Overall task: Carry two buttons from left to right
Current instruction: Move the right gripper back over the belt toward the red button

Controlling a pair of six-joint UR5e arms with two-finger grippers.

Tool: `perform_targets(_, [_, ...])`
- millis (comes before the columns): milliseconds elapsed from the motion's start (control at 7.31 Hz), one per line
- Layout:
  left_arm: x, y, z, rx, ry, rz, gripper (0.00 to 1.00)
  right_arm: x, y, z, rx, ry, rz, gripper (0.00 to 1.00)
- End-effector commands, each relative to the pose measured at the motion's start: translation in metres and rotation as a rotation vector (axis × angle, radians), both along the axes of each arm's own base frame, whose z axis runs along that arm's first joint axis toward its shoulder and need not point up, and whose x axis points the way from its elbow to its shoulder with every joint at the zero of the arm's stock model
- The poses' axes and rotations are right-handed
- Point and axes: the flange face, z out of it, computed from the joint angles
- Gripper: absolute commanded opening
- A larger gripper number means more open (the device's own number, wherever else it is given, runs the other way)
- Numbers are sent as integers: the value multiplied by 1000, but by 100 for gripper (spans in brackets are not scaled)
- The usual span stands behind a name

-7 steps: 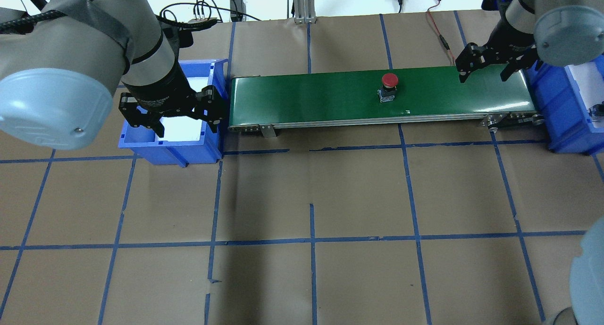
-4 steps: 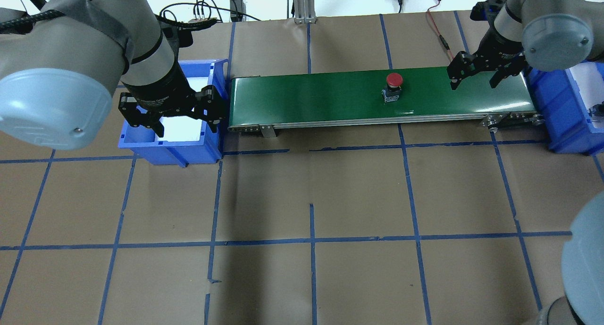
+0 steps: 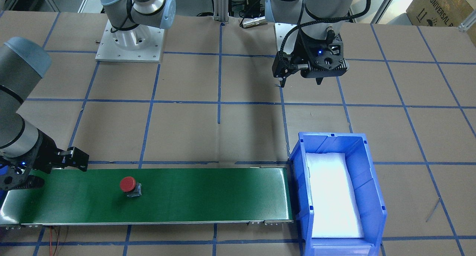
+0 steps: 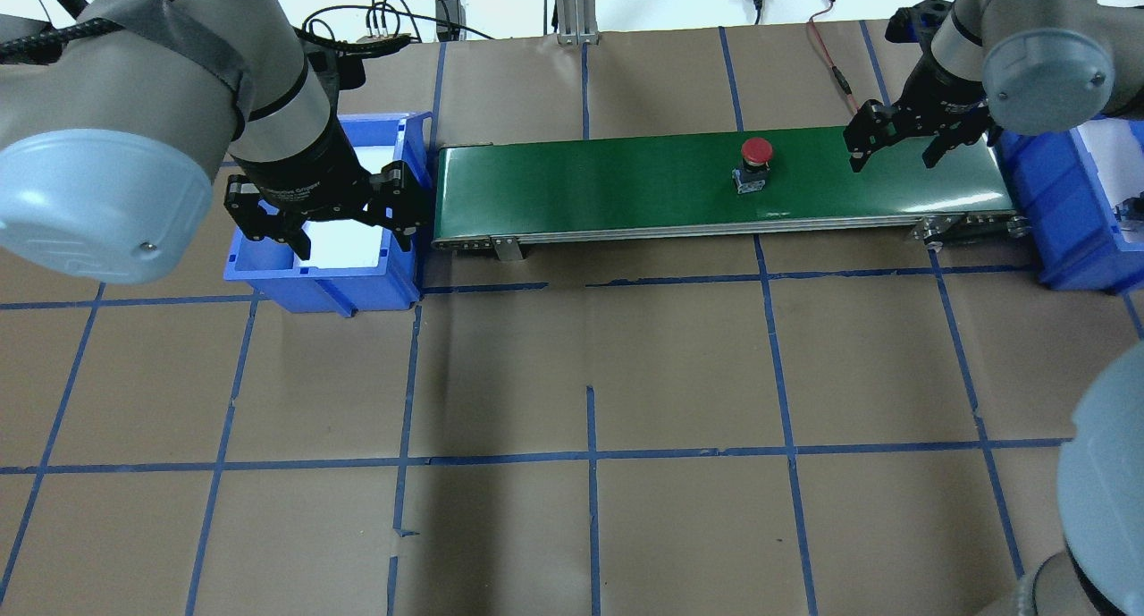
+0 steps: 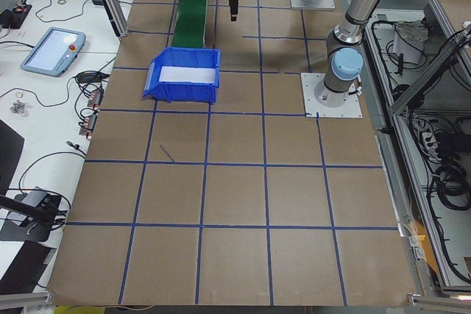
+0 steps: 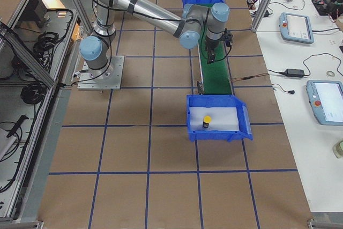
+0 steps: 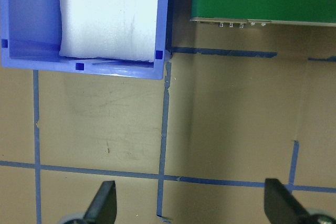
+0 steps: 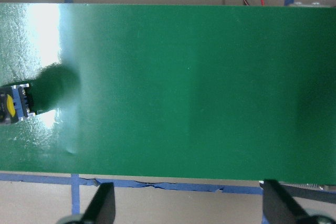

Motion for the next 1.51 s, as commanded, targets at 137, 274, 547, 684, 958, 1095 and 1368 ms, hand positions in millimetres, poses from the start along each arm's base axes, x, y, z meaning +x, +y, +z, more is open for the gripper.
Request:
perform_targets(137, [0, 0, 0, 0, 0, 0, 100, 0, 0, 1, -2, 2, 0, 100])
perform_targets(274, [0, 0, 0, 0, 0, 0, 100, 0, 0, 1, -1, 1, 2, 100])
perform_targets(547, [0, 0, 2, -3, 0, 0, 100, 0, 0, 9, -16, 5, -12, 100])
perform_targets(684, [1, -1, 2, -3, 0, 2, 100, 0, 0, 9, -17, 5, -6, 100])
perform_targets(958, [0, 0, 1, -2, 0, 0, 100, -1, -2, 9, -21, 6, -15, 100])
perform_targets(1095, [0, 0, 2, -3, 0, -2, 100, -1, -6, 15, -62, 14, -26, 100])
perform_targets(1368, [0, 0, 0, 0, 0, 0, 100, 28, -6, 22, -76, 21, -27, 100])
